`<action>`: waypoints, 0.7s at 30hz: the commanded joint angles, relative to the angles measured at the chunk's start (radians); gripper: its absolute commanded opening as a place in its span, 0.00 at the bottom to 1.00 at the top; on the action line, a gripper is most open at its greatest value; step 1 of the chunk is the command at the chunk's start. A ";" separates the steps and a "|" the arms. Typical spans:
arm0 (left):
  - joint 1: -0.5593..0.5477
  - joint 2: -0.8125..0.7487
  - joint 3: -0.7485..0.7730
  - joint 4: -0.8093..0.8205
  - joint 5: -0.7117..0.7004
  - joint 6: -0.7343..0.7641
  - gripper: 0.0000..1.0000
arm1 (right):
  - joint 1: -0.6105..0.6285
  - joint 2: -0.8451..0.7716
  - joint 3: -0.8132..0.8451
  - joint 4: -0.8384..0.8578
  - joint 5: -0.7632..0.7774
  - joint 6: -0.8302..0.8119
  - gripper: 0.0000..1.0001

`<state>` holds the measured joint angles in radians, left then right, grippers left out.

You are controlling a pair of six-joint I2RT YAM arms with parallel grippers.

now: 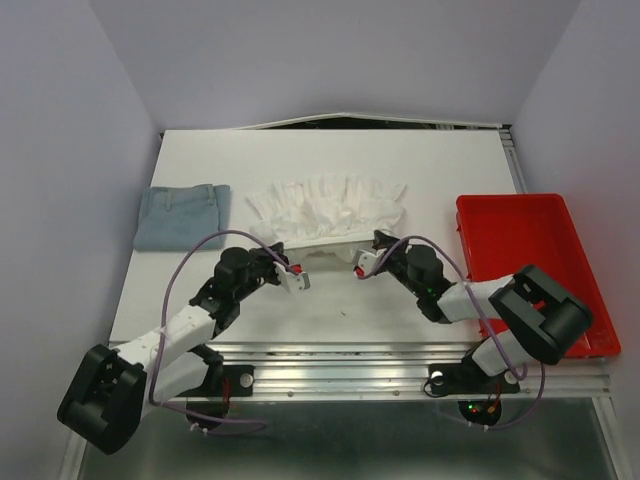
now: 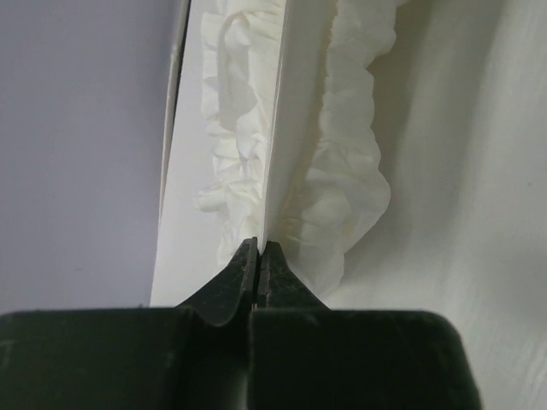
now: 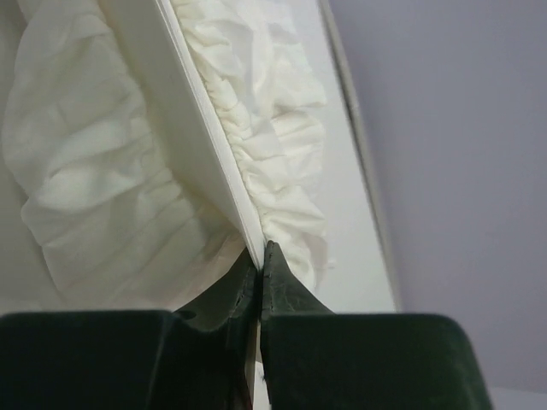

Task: Fold and stack the skirts
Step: Flatten the skirt out

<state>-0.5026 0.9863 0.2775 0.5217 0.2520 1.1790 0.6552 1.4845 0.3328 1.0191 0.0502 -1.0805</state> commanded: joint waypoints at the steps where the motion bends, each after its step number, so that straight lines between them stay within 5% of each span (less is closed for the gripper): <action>1: 0.009 -0.080 0.052 -0.178 -0.181 -0.077 0.00 | -0.025 -0.088 0.129 -0.480 0.177 0.160 0.01; 10: 0.009 -0.227 0.445 -0.559 -0.204 -0.386 0.00 | -0.035 -0.383 0.576 -1.276 0.111 0.335 0.01; 21: 0.007 -0.503 0.802 -1.115 0.169 -0.491 0.00 | -0.035 -0.740 0.922 -1.893 -0.125 0.404 0.01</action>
<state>-0.5240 0.5682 0.9791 -0.3408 0.3939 0.7448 0.6571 0.8566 1.1614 -0.5175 -0.1200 -0.7143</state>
